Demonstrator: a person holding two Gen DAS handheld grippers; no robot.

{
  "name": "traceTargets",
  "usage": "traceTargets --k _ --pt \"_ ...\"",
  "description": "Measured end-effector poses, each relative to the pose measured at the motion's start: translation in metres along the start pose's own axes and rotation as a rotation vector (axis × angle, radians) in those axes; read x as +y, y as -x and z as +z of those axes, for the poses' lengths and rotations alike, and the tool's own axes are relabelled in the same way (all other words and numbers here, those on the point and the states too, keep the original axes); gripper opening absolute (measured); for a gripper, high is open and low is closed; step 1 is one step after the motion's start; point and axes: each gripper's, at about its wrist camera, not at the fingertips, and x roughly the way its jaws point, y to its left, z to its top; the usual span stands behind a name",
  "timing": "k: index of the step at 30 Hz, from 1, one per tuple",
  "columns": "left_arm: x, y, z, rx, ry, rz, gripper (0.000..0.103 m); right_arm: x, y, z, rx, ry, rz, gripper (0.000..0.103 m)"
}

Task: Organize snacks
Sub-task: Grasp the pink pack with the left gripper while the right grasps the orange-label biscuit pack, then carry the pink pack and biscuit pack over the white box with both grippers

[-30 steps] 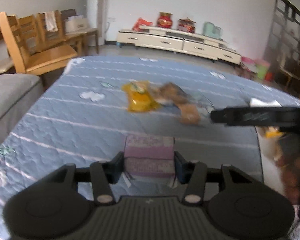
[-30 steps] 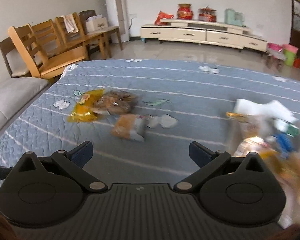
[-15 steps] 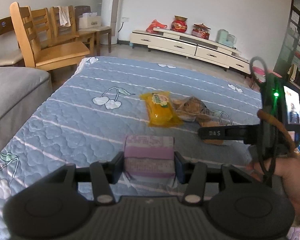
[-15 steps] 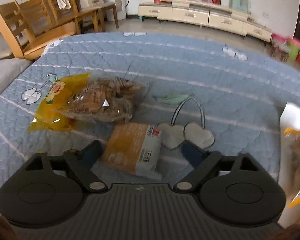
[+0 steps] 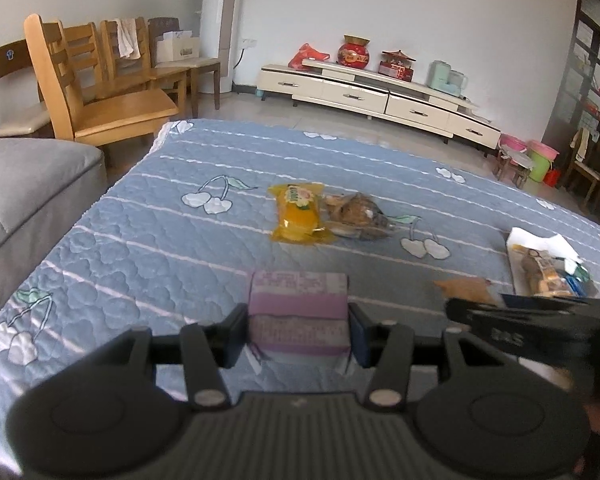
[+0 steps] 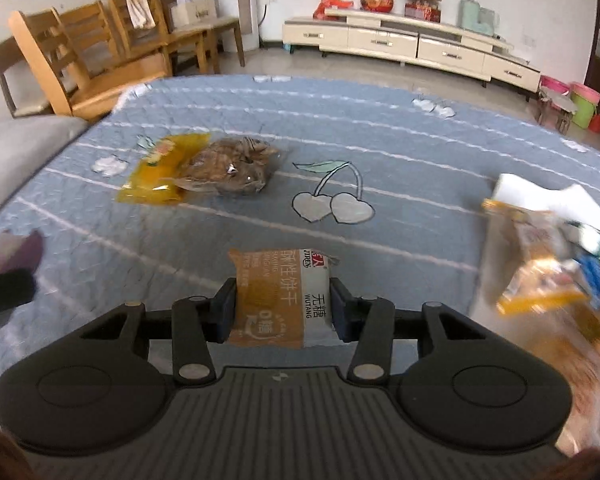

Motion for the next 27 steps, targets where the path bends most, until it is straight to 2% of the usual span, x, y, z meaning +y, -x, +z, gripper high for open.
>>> traceTargets --k 12,22,27 --pt "-0.015 0.056 -0.017 -0.018 -0.033 0.017 0.050 0.009 0.117 -0.031 -0.151 0.002 -0.008 0.057" --pt "-0.025 0.088 -0.023 -0.055 -0.059 0.008 0.050 -0.002 0.165 -0.053 -0.210 0.001 -0.024 0.057" --pt "-0.032 0.099 -0.026 -0.067 -0.071 -0.009 0.050 -0.003 0.174 -0.057 -0.232 0.004 -0.022 0.057"
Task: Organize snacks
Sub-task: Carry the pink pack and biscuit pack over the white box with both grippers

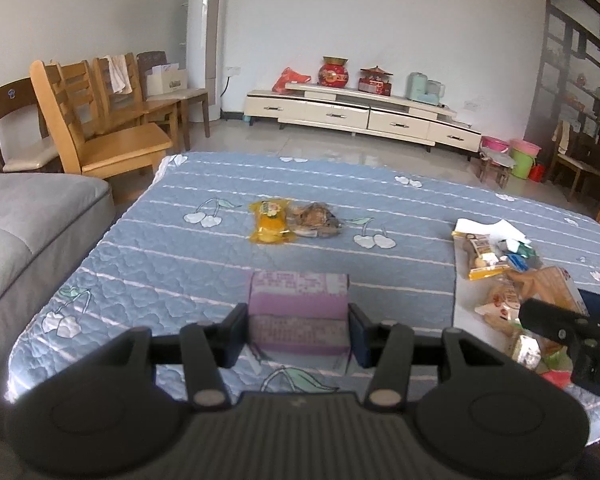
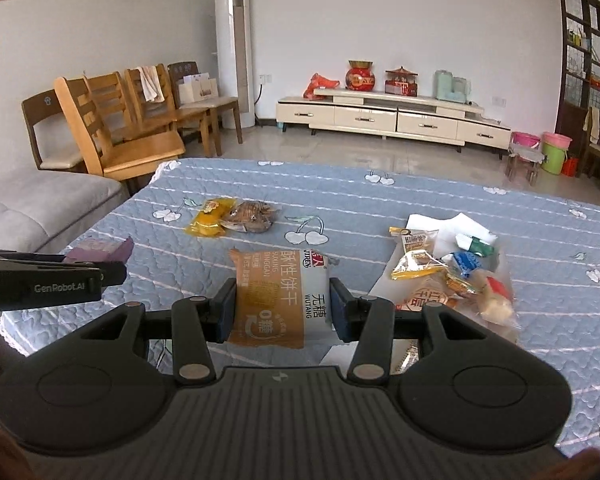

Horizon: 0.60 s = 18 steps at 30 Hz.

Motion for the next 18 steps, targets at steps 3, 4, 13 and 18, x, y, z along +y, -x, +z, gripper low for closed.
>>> traceTargets --k 3,4,13,18 --pt "-0.003 0.004 -0.001 -0.006 -0.007 -0.003 0.050 0.000 0.010 -0.001 -0.014 0.002 -0.004 0.057" --pt "-0.003 0.005 -0.001 -0.007 -0.008 -0.004 0.050 -0.001 0.013 -0.001 -0.020 0.002 -0.005 0.057" --pt "-0.009 0.011 -0.003 -0.011 -0.017 -0.013 0.051 -0.003 0.015 -0.003 -0.051 0.002 -0.023 0.057" --pt "-0.011 0.011 -0.003 -0.011 -0.020 -0.018 0.051 -0.004 0.017 -0.004 -0.061 0.008 -0.036 0.057"
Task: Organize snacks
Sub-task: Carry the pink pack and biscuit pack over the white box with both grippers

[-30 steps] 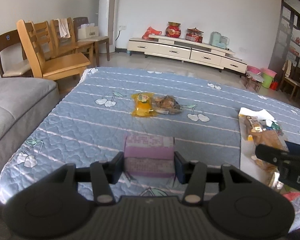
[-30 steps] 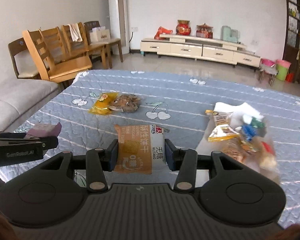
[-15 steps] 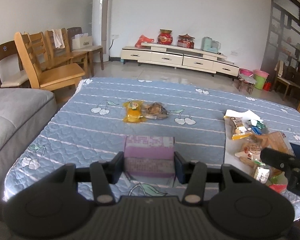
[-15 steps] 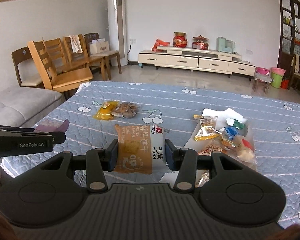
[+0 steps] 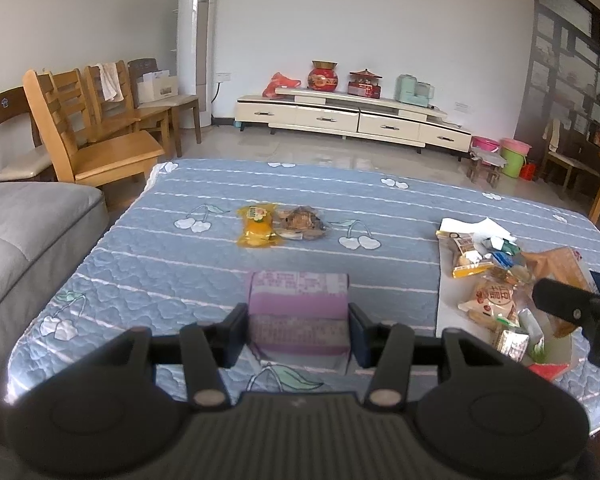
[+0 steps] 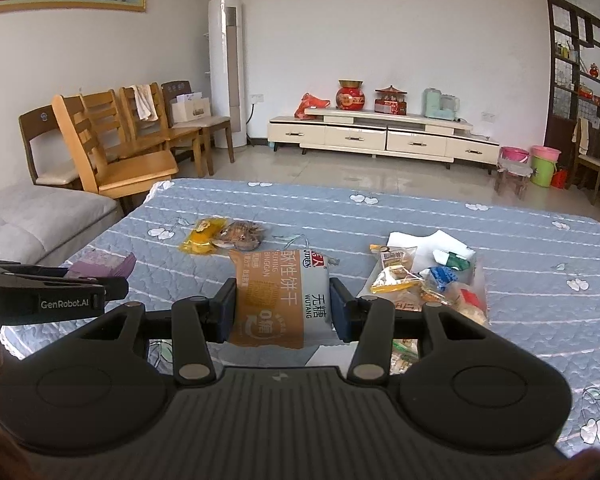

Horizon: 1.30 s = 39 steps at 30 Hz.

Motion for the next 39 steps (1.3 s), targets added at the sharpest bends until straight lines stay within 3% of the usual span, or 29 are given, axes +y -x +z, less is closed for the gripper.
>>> traceTargets --k 39 --pt "-0.024 0.003 0.001 0.001 -0.056 -0.046 0.051 -0.003 0.018 0.001 -0.030 -0.020 -0.036 0.057"
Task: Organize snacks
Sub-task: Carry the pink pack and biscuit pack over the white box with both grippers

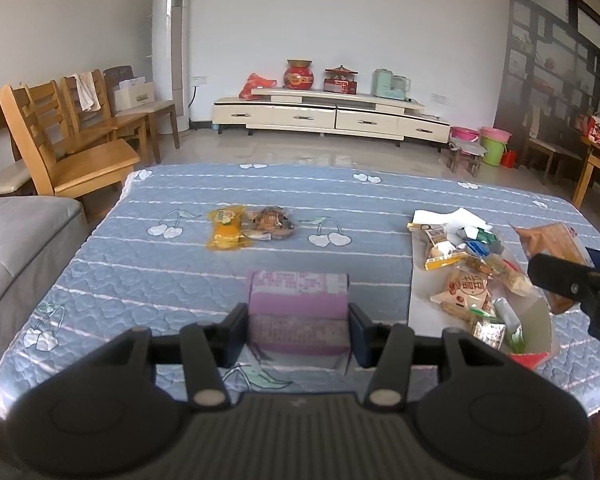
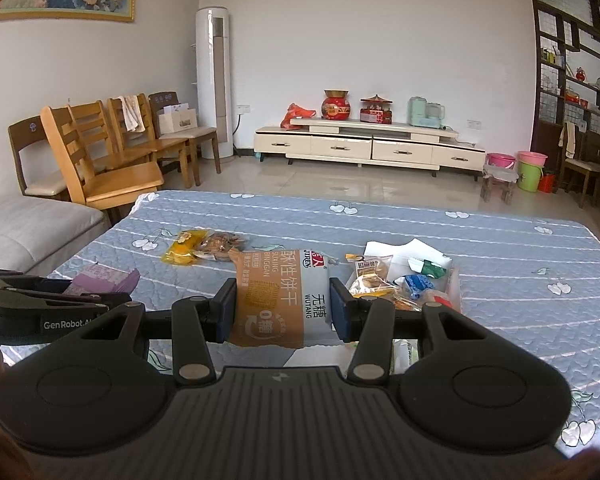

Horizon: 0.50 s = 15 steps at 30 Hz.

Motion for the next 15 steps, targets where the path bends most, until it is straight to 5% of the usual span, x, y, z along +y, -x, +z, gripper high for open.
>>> traceTargets --k 15 --pt "-0.0072 -0.0001 0.0007 -0.002 -0.016 -0.008 0.051 -0.0046 0.0031 0.0011 -0.006 -0.010 -0.014 0.058"
